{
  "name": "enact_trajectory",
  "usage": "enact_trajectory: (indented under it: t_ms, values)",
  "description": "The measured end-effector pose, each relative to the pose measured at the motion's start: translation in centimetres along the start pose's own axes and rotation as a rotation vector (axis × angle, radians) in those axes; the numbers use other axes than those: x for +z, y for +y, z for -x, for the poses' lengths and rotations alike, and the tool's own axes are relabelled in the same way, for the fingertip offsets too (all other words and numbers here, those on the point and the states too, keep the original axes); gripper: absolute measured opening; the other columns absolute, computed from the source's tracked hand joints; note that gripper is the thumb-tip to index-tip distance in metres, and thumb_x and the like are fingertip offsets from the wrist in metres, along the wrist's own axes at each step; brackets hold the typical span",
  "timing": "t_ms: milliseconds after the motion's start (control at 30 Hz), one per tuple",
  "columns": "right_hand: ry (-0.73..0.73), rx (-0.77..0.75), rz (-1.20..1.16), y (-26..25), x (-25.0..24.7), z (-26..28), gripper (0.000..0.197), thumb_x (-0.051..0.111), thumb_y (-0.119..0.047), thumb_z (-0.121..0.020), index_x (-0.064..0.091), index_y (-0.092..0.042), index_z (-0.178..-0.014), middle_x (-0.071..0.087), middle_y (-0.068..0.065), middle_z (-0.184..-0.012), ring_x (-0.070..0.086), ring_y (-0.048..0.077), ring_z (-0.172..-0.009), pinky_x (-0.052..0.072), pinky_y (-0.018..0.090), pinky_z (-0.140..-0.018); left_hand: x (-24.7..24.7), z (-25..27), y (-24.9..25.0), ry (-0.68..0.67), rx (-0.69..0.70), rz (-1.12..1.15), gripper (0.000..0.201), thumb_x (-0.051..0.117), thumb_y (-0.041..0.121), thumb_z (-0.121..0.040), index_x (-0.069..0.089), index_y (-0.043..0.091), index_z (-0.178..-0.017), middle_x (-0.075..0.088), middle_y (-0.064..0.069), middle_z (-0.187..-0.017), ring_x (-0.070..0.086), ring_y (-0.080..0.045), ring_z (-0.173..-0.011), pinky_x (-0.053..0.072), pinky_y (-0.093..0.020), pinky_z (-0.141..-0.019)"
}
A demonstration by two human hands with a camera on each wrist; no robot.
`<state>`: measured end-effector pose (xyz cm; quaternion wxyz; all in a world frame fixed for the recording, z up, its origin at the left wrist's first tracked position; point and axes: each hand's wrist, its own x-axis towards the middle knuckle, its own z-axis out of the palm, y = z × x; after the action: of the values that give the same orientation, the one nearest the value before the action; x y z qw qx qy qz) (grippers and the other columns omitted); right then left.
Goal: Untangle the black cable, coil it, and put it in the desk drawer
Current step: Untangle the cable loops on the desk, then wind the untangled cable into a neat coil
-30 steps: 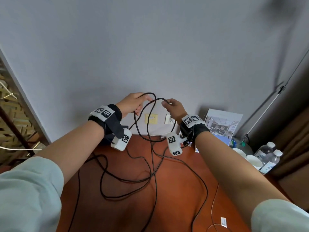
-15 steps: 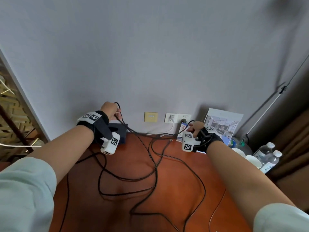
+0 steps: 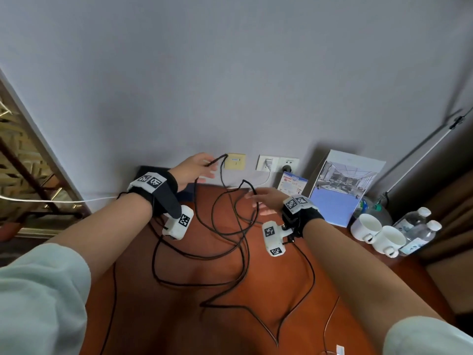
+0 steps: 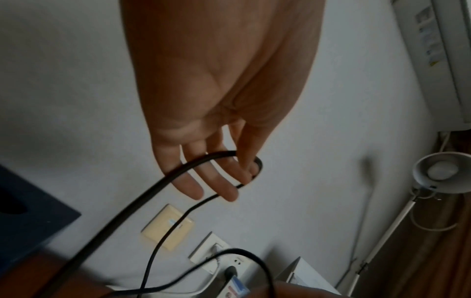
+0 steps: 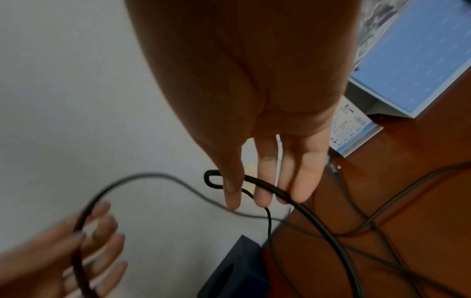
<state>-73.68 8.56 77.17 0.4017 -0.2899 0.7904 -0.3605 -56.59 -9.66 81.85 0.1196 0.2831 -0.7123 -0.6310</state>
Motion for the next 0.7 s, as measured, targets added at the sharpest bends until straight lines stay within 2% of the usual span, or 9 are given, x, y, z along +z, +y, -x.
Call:
enact_trajectory:
  t_ms: [67, 167, 233, 267, 367, 433, 500, 600, 700]
  values:
    - [-0.032, -0.027, -0.040, -0.4, 1.5, -0.9, 0.027, 0.051, -0.018, -0.098, 0.064, -0.014, -0.121, 0.058, -0.001, -0.076, 0.055, 0.009, -0.073, 0.050, 0.023, -0.071, 0.9, 0.4, 0.6, -0.120, 0.051, 0.000, 0.024, 0.053, 0.004, -0.095, 0.056, 0.016, -0.115, 0.062, -0.001, -0.104, 0.063, -0.012, -0.084, 0.051, -0.018, -0.075]
    - [-0.051, -0.073, -0.097, -0.7, 3.9, -2.5, 0.032, 0.049, -0.007, -0.097, 0.057, -0.003, -0.128, 0.061, 0.009, -0.088, 0.057, 0.012, -0.077, 0.053, 0.034, -0.082, 2.3, 0.3, 0.6, -0.258, 0.060, -0.124, 0.031, 0.052, 0.011, -0.097, 0.054, 0.018, -0.127, 0.062, 0.003, -0.110, 0.063, -0.013, -0.091, 0.047, -0.021, -0.081]
    - [-0.053, -0.134, -0.064, -0.7, 4.8, -2.8, 0.040, 0.049, -0.001, -0.095, 0.052, -0.004, -0.135, 0.062, 0.015, -0.114, 0.059, 0.019, -0.095, 0.047, 0.036, -0.094, 3.1, -0.1, 0.0, -0.295, 0.045, -0.249, 0.033, 0.051, 0.010, -0.096, 0.054, 0.020, -0.127, 0.062, 0.005, -0.108, 0.062, -0.011, -0.090, 0.045, -0.023, -0.081]
    - [-0.059, -0.147, -0.003, -0.5, 4.9, -3.1, 0.043, 0.049, -0.001, -0.094, 0.050, -0.009, -0.137, 0.059, 0.010, -0.123, 0.056, 0.020, -0.105, 0.043, 0.033, -0.097, 3.4, -0.4, -0.5, -0.306, 0.036, -0.301, 0.034, 0.050, 0.007, -0.096, 0.055, 0.019, -0.127, 0.062, 0.005, -0.106, 0.061, -0.010, -0.087, 0.045, -0.021, -0.078]
    - [-0.084, -0.135, 0.171, 1.4, 4.7, -4.6, 0.046, 0.047, -0.002, -0.095, 0.048, -0.012, -0.140, 0.053, 0.007, -0.135, 0.051, 0.021, -0.121, 0.038, 0.031, -0.103, 3.7, -1.3, -3.0, -0.303, -0.004, -0.521, 0.038, 0.042, -0.001, -0.095, 0.056, 0.011, -0.128, 0.064, -0.004, -0.104, 0.060, -0.013, -0.082, 0.048, -0.020, -0.073]
    - [-0.081, -0.075, 0.130, 3.2, 4.5, -5.6, 0.039, 0.047, -0.003, -0.096, 0.053, -0.006, -0.134, 0.058, 0.015, -0.129, 0.056, 0.025, -0.114, 0.042, 0.033, -0.102, 3.7, -1.8, -5.5, -0.283, -0.068, -0.633, 0.034, 0.036, 0.004, -0.099, 0.056, 0.007, -0.126, 0.066, -0.010, -0.103, 0.060, -0.020, -0.081, 0.049, -0.027, -0.071]
    - [-0.007, -0.009, -0.031, 5.0, 4.1, -6.4, 0.030, 0.048, 0.000, -0.095, 0.063, -0.003, -0.120, 0.064, 0.014, -0.114, 0.058, 0.022, -0.101, 0.047, 0.034, -0.096, 3.8, -2.3, -8.0, -0.226, -0.151, -0.648, 0.033, 0.033, 0.007, -0.099, 0.055, 0.005, -0.123, 0.065, -0.011, -0.099, 0.061, -0.024, -0.080, 0.045, -0.025, -0.066]
    - [0.160, 0.065, -0.167, 7.7, 2.9, -7.7, 0.024, 0.052, 0.003, -0.090, 0.071, -0.009, -0.096, 0.066, 0.010, -0.105, 0.062, 0.023, -0.102, 0.053, 0.037, -0.090, 3.2, -3.2, -11.2, -0.089, -0.234, -0.707, 0.031, 0.039, 0.007, -0.098, 0.053, 0.008, -0.126, 0.061, -0.015, -0.120, 0.059, -0.031, -0.108, 0.043, -0.026, -0.086]
    - [0.197, 0.099, -0.182, 10.1, 1.9, -9.0, 0.028, 0.055, 0.000, -0.086, 0.071, -0.022, -0.081, 0.068, 0.004, -0.094, 0.064, 0.024, -0.097, 0.055, 0.042, -0.091, 2.8, -4.0, -13.5, 0.094, -0.284, -0.606, 0.026, 0.036, 0.015, -0.099, 0.051, 0.010, -0.119, 0.059, -0.019, -0.121, 0.057, -0.035, -0.108, 0.044, -0.035, -0.093]
